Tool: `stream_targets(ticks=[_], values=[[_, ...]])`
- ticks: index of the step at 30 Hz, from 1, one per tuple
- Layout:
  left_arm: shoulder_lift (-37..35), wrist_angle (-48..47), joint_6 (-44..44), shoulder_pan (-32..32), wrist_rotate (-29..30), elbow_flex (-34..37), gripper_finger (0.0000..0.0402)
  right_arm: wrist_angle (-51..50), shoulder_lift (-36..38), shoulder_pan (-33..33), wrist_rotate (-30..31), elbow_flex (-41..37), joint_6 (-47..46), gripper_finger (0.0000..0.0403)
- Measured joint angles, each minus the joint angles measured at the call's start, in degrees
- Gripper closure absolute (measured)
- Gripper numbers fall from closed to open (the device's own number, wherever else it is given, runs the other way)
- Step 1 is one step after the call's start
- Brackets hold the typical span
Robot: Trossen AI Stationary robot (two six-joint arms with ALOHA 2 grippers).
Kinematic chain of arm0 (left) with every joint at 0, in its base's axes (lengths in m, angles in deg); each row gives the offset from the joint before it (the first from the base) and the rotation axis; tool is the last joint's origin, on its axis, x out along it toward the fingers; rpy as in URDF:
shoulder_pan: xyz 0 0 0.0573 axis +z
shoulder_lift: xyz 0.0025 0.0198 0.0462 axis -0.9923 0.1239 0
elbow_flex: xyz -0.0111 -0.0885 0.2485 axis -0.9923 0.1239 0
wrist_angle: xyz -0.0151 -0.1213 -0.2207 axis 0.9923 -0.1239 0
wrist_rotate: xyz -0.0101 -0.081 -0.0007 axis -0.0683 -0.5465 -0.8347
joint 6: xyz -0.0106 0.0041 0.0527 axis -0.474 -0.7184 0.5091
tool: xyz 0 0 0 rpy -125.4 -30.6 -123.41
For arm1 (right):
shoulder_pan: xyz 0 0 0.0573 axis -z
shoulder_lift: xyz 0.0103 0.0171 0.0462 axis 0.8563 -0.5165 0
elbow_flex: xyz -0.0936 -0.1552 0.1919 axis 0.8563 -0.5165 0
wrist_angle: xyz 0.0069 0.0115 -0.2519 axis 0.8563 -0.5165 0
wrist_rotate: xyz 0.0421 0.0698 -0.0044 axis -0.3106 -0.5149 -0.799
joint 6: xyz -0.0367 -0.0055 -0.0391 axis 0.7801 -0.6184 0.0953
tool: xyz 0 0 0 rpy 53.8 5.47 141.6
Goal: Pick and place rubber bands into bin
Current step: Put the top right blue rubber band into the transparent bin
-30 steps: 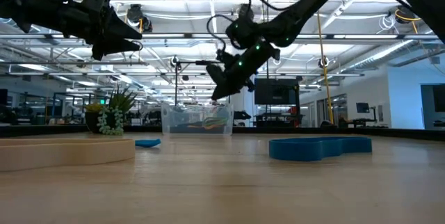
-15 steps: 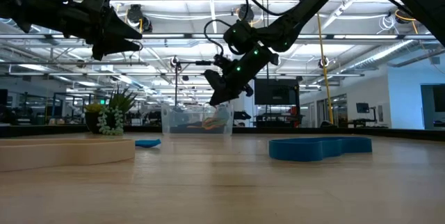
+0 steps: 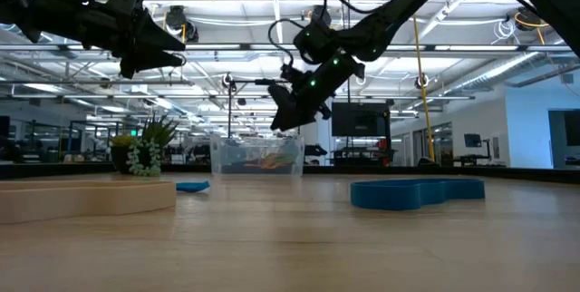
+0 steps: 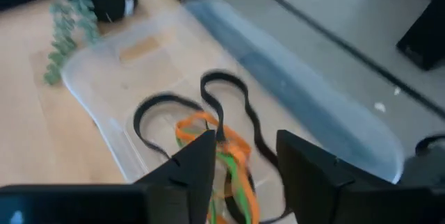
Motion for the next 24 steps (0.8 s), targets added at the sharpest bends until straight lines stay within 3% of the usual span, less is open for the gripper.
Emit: stream_targets(ticks=[9,12,15,24], values=[[0.0,0.0,0.0,0.0,0.0,0.0,0.0188,-2.5,7.6,-0.3,-0.8,0.0,3.2,0.0227],[0.0,0.0,0.0,0.0,0.0,0.0,0.0188,-6.1,11.5,-1.4,-7.2,0.0,9.4,0.0230],[0.0,0.0,0.0,0.0,0.0,0.0,0.0188,-13.3,14.8,-3.1,-12.1,0.0,16.1,0.0235],[0.0,0.0,0.0,0.0,0.0,0.0,0.0188,-44.0,24.1,-7.6,-12.0,0.0,19.3,0.0237]])
